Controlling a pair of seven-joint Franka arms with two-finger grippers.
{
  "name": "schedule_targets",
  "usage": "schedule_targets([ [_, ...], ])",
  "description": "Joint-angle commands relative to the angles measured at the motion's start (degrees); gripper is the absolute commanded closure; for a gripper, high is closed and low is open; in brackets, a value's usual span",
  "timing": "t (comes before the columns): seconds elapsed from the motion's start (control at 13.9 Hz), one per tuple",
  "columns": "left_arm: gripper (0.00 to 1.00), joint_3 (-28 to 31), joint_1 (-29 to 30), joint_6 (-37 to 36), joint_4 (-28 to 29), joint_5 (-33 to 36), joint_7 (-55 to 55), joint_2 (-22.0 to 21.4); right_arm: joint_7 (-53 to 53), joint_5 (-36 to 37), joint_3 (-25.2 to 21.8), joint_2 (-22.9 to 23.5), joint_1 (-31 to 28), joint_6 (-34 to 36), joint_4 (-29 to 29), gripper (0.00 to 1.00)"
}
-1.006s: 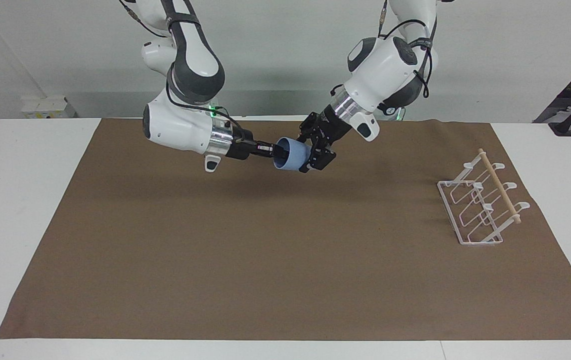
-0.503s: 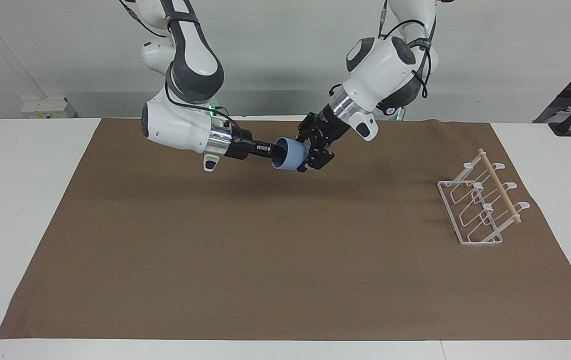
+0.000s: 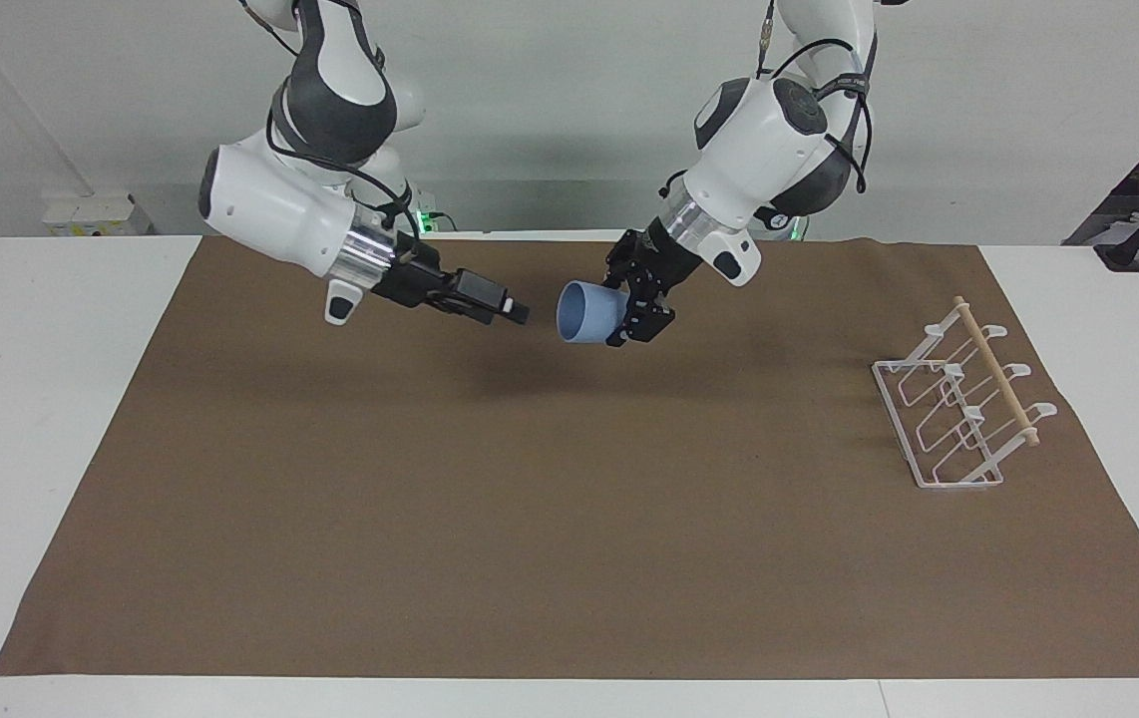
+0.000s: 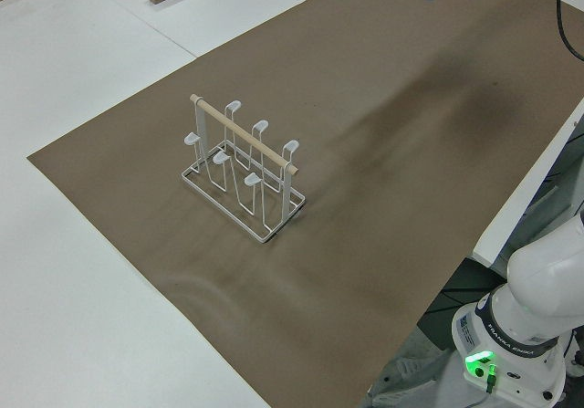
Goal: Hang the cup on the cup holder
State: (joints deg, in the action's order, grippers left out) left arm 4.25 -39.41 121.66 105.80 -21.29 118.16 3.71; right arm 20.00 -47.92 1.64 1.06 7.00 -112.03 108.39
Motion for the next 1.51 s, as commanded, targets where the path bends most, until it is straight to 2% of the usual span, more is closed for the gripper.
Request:
schedule_targets([
  [0.0, 0.67, 0.23, 2.05, -8.52, -1.29, 11.84, 2.69, -0.28, -3.47, 11.23, 0.39, -2.11, -3.03, 0.76, 0.68, 0.01],
  [0.14, 0.67, 0.15, 3.63, -14.32, -1.21, 24.04, 2.69, -0.63, -3.66, 19.4, 0.39, -2.9, -5.76, 1.46, -0.45, 0.01],
  [0.22, 0.67, 0.15, 4.86, -16.61, -1.29, 31.33, 2.52, -1.07, -3.66, 26.06, 0.39, -2.91, -6.55, 2.33, -2.72, 0.01],
  [0.36, 0.67, 0.06, 7.58, -16.73, -0.94, 42.42, 1.99, -1.07, -3.83, 36.97, 0.39, -2.47, -8.83, 9.07, -7.99, 0.01],
  [0.65, 0.67, 0.06, 13.21, -16.9, -0.24, 61.59, -0.11, -0.28, -13.04, 48.6, 0.3, -2.47, -13.32, 23.05, -17.04, 0.01],
  [0.79, 0.67, 0.06, 15.49, -16.72, 0.37, 70.55, -0.12, 1.03, -15.77, 49.41, 0.21, -1.68, -13.85, 31.48, -25.47, 0.01],
  [0.86, 0.67, 0.06, 15.77, -16.72, 0.38, 74.69, -0.21, 2.17, -16.74, 50.55, 0.3, -0.2, -13.85, 33.7, -27.68, 0.01],
  [1.01, 0.67, 0.06, 16.21, -16.99, 0.55, 82.26, -0.38, 3.41, -17.37, 53.27, 0.47, -0.18, -12.89, 35.03, -27.1, 0.01],
  [1.22, 0.67, 0.06, 16.29, -16.11, 3.0, 89.38, -1.17, 3.59, -19.46, 53.72, 0.82, 0.08, -13.59, 37.06, -27.18, 0.01],
  [1.44, 0.67, 0.06, 17.35, -14.88, 4.5, 92.48, -1.18, 5.16, -19.65, 53.37, 0.82, -0.18, -13.76, 37.5, -26.74, 0.01],
])
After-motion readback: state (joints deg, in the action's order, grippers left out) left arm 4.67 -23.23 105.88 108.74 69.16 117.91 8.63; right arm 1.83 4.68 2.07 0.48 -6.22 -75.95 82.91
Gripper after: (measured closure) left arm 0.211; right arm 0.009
